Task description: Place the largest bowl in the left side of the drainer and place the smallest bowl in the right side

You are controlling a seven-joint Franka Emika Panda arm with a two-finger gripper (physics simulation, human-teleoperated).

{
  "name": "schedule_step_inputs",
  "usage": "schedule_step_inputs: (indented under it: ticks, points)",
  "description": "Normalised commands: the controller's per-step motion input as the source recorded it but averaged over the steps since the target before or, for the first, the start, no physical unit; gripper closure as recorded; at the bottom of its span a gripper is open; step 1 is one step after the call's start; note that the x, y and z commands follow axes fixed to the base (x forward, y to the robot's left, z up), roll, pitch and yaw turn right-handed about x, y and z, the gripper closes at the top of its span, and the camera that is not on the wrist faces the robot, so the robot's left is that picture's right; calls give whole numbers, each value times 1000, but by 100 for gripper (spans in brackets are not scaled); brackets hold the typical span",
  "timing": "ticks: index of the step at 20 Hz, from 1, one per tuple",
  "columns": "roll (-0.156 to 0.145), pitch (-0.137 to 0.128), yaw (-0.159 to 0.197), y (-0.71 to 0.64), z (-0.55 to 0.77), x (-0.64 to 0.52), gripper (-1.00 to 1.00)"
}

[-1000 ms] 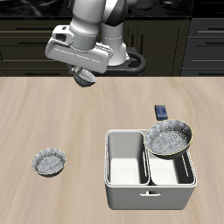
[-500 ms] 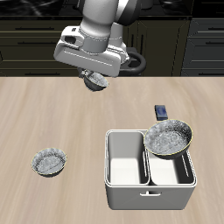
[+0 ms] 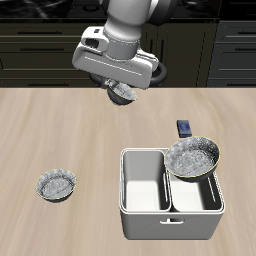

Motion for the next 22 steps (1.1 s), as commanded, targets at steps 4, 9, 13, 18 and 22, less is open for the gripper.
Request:
schedule_step_inputs:
  ticks: [4, 9, 13, 18, 22]
  points:
    - [-7, 16, -14, 88, 101, 222, 100]
    - [-1, -8, -2, 23, 157, 130, 100]
    - [23, 5, 39, 240, 51, 129, 100]
    - [28, 6, 36, 165, 81, 82, 100]
    - [15, -31, 90, 250, 229, 115, 100]
